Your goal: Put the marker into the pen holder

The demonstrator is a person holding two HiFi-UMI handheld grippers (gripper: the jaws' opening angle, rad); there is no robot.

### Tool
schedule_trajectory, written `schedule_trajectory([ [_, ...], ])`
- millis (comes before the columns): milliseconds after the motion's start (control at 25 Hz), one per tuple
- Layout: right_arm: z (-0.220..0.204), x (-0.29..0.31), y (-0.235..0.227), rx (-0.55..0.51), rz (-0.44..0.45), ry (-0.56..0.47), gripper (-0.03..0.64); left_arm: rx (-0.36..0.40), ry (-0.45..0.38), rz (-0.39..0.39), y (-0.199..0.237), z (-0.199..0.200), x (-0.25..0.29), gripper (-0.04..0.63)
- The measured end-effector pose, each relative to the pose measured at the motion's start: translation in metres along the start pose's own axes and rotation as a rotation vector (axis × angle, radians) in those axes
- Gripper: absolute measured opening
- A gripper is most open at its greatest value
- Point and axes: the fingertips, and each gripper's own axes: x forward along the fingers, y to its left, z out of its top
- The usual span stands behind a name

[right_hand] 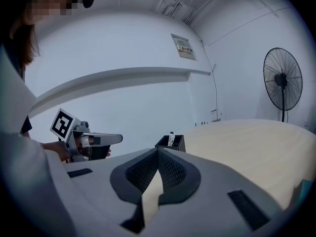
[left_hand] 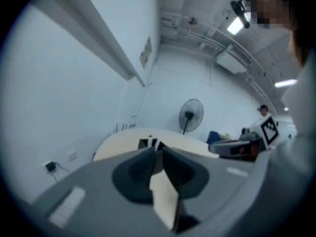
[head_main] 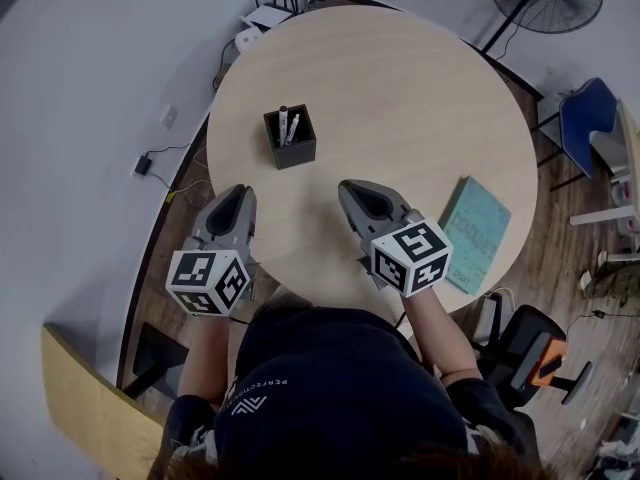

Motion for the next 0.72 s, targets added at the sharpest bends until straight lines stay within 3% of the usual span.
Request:
schedule_trajectory([
  [720,0.002,-0.002,0.006,-0.013,0.014,-0.009,0.0,0.023,-0.017,0.014,-0.009,-0.003,-0.02,0.04],
])
